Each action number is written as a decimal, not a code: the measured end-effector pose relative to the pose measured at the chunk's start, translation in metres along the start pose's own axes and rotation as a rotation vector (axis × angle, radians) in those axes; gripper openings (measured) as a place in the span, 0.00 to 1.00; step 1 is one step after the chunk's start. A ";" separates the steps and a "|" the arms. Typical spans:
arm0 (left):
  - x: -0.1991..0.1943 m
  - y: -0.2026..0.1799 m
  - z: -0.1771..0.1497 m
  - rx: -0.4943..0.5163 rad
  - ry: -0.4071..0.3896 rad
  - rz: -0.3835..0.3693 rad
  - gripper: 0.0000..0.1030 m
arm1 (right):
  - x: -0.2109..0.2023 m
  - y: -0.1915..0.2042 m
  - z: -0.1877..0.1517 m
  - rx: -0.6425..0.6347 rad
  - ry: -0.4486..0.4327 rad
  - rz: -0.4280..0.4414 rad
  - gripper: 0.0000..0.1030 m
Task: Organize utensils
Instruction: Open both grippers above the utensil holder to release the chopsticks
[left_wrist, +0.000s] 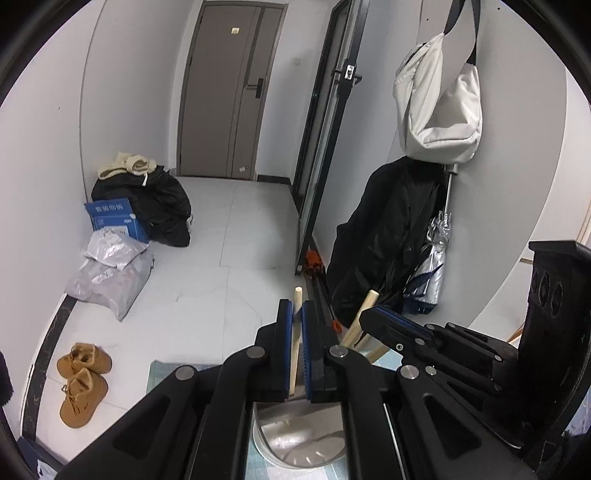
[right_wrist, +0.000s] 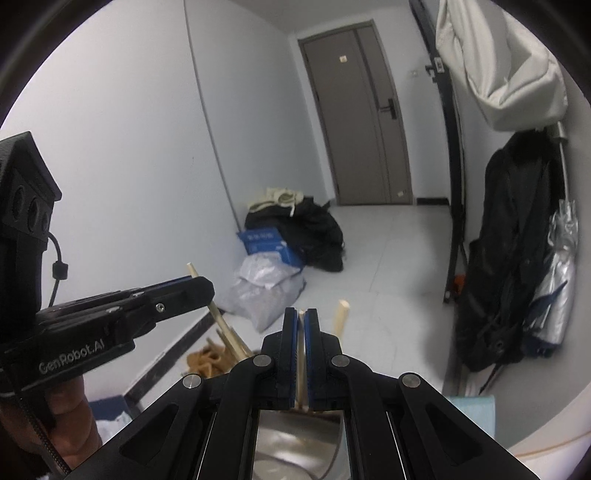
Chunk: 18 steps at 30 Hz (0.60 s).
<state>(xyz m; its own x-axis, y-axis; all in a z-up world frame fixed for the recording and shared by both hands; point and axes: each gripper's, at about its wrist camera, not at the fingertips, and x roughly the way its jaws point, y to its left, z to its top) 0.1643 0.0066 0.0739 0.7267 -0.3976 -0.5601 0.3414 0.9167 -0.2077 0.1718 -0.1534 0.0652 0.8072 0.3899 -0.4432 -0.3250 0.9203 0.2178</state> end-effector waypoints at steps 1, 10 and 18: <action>0.001 0.001 -0.001 -0.004 0.007 -0.002 0.01 | 0.003 0.000 -0.002 0.006 0.014 0.008 0.03; 0.004 0.011 -0.010 -0.048 0.057 -0.033 0.01 | 0.013 -0.010 -0.013 0.065 0.092 0.052 0.06; 0.013 0.006 -0.022 -0.054 0.163 -0.072 0.03 | 0.000 -0.012 -0.017 0.084 0.091 0.072 0.21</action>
<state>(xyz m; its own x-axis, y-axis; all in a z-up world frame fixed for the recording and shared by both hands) 0.1633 0.0078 0.0479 0.5936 -0.4548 -0.6639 0.3538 0.8885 -0.2923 0.1671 -0.1637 0.0476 0.7342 0.4596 -0.4997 -0.3346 0.8854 0.3226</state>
